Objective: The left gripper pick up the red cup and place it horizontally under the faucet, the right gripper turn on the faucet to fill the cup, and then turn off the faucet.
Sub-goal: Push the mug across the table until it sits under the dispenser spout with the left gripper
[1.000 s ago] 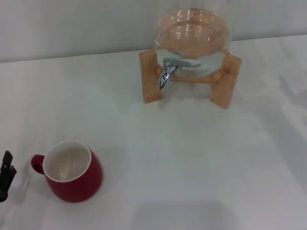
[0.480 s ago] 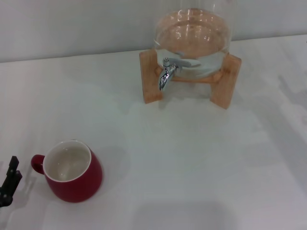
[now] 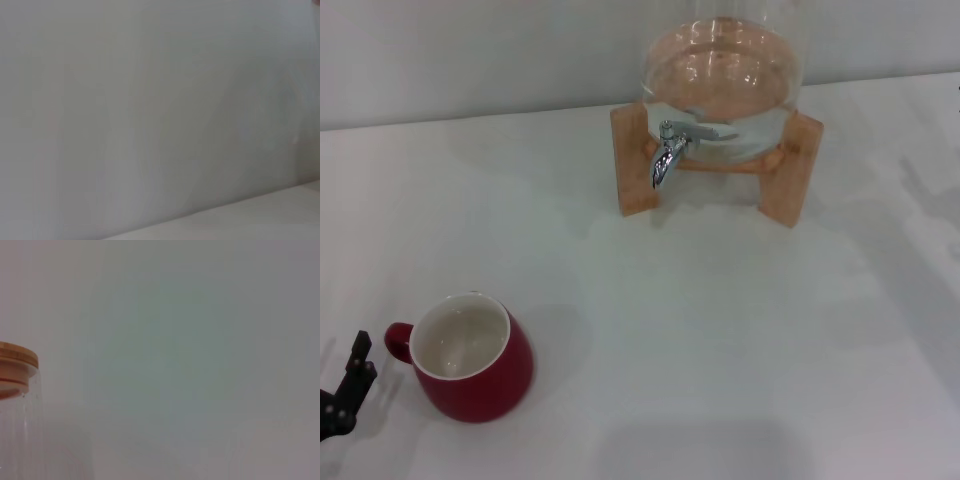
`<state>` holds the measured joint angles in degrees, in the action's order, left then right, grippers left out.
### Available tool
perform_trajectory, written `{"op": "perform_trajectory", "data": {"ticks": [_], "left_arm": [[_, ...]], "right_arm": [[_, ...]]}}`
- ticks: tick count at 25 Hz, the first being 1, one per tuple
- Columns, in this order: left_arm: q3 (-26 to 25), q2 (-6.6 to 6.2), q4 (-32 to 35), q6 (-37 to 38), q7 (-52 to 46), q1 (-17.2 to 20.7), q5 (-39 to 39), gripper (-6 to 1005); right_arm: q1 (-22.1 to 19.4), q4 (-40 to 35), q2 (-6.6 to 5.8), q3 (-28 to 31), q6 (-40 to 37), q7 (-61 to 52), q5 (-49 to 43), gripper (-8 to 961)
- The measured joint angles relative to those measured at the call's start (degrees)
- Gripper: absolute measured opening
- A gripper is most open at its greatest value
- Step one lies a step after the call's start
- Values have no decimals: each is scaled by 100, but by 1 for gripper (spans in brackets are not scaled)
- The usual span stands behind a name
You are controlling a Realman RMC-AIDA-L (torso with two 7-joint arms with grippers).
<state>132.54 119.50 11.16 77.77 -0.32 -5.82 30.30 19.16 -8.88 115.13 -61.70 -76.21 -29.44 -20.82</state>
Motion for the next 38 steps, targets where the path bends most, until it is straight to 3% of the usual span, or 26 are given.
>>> {"op": "perform_trajectory", "data": {"ticks": [38], "left_arm": [[321, 3, -108, -41, 15, -73, -77, 749]], "right_arm": [[-17, 0, 0, 0, -81, 0, -2, 868]]}}
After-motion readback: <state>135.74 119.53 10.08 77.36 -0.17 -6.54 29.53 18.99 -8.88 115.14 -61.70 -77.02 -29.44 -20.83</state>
